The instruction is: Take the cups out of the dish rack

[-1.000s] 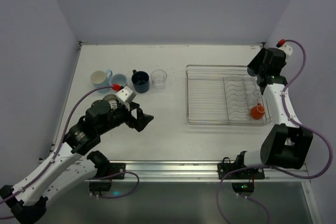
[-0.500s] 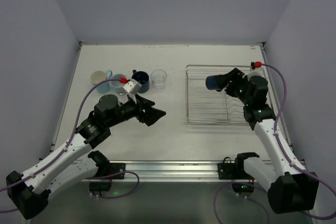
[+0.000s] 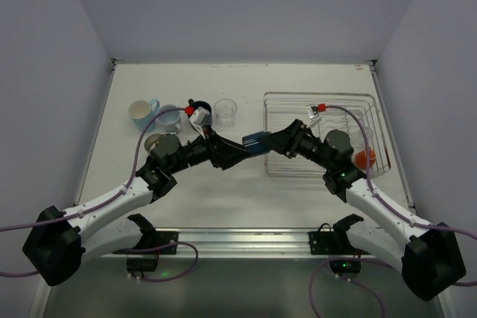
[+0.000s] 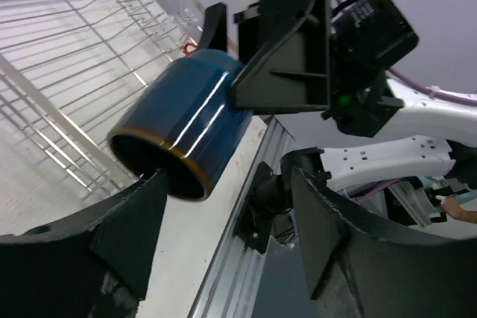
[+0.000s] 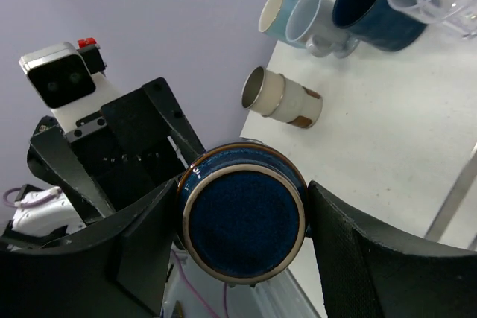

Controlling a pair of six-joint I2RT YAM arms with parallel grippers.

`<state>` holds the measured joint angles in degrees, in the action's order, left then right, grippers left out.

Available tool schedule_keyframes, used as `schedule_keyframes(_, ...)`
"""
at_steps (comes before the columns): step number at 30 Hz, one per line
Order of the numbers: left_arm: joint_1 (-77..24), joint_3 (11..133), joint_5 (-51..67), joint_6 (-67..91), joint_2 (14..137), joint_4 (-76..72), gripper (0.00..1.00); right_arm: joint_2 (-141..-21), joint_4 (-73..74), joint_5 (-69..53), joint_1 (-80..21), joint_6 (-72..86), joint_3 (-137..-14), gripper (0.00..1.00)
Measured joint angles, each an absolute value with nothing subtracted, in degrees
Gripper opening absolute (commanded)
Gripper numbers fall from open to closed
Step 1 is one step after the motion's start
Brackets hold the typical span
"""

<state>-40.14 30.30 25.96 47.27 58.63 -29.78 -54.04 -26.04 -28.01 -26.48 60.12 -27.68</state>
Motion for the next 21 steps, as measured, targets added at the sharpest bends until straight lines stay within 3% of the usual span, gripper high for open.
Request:
schedule_keyframes(5, -40.14, 29.43, 26.39, 49.58, 59.68, -34.0, 0.44, -59.13, -34.09, -29.12, -28.8, 64.18, -26.61, 0.27)
schedule_keyframes(10, -40.27, 29.02, 26.65, 50.43, 60.25, -34.92, 0.41, -63.35, -41.32, -29.47, -31.11, 67.75, -26.41, 0.27)
schedule_keyframes(13, -40.21, 28.84, 26.59, 50.61, 60.27, -35.18, 0.15, -65.65, -45.36, -29.45, -32.32, 69.67, -26.37, 0.29)
schedule_keyframes(14, -40.16, 28.53, 26.76, 50.94, 60.27, -35.48, 0.07, -66.26, -46.74, -29.34, -32.71, 70.32, -26.33, 0.32)
schedule_keyframes(15, -40.16, 28.29, 26.89, 51.37, 60.07, -36.18, 0.0, -66.81, -47.94, -29.39, -32.77, 71.37, -26.2, 0.51)
schedule_keyframes(17, -40.27, 28.29, 26.83, 51.2, 59.05, -36.36, 0.0, -67.35, -49.8, -29.26, -33.04, 72.82, -25.87, 0.76)
schedule_keyframes(18, -40.34, 28.34, 26.59, 50.61, 58.3, -35.42, 0.0, -67.33, -50.26, -29.21, -33.34, 73.03, -25.78, 0.95)
schedule_keyframes(21, -41.06, 30.87, 22.39, 46.13, 56.1, -25.56, 0.0, -66.48, -47.99, -29.02, -34.59, 71.29, -25.67, 0.99)
